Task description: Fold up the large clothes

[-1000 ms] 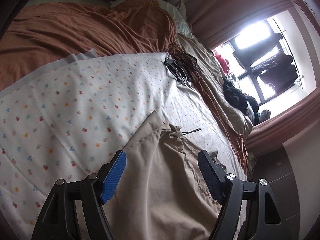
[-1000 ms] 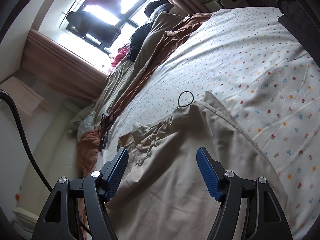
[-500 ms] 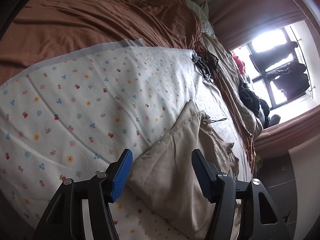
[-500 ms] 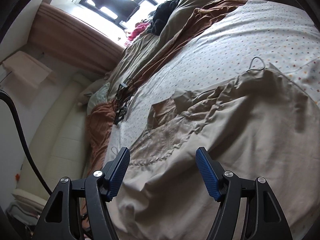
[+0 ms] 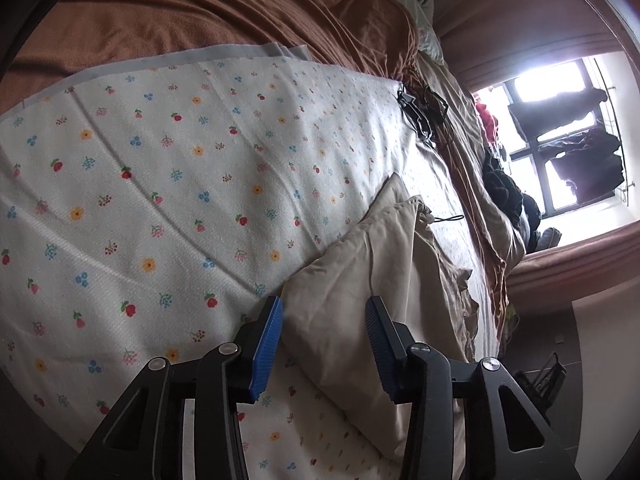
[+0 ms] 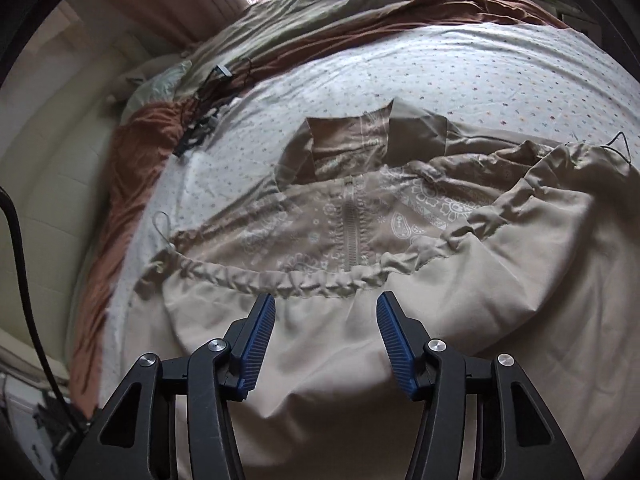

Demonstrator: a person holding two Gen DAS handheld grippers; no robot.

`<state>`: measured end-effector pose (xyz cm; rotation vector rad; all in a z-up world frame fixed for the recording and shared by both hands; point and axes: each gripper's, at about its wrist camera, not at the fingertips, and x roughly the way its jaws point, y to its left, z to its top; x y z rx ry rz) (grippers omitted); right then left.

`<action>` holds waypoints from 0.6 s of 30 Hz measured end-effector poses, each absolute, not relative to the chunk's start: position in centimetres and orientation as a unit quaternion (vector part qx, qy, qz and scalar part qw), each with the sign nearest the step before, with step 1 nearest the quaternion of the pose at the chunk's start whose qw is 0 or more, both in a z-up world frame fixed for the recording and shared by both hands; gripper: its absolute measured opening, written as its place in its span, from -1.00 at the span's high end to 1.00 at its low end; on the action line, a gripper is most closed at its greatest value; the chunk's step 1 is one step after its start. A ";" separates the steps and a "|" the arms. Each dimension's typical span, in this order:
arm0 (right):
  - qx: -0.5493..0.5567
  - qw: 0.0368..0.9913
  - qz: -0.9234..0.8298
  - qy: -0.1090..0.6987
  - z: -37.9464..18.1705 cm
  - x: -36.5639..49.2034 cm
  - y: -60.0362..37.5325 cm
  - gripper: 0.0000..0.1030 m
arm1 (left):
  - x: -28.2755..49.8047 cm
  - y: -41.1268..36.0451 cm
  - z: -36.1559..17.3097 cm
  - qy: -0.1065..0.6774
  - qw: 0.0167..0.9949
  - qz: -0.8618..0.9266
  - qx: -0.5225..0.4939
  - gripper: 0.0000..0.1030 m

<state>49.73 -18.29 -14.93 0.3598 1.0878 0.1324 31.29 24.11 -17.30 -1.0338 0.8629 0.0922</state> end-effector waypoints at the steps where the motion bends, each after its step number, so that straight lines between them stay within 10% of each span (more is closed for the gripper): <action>1: 0.163 0.833 0.054 0.525 -15.9 50.1 -18.2 0.03 | 31.3 24.0 -17.5 0.402 0.779 0.044 -0.479 0.16; 8: 0.085 0.824 0.045 0.558 -19.0 51.0 -16.5 0.05 | 30.8 23.6 -18.0 0.407 0.773 0.062 -0.482 0.17; 12: 0.106 0.828 0.051 0.548 -18.9 51.7 -17.6 0.92 | 30.4 23.2 -18.7 0.415 0.766 0.064 -0.487 0.17; 18: 0.164 0.849 0.057 0.499 -16.3 52.1 -20.1 0.96 | 30.0 22.9 -18.7 0.423 0.765 0.067 -0.481 0.17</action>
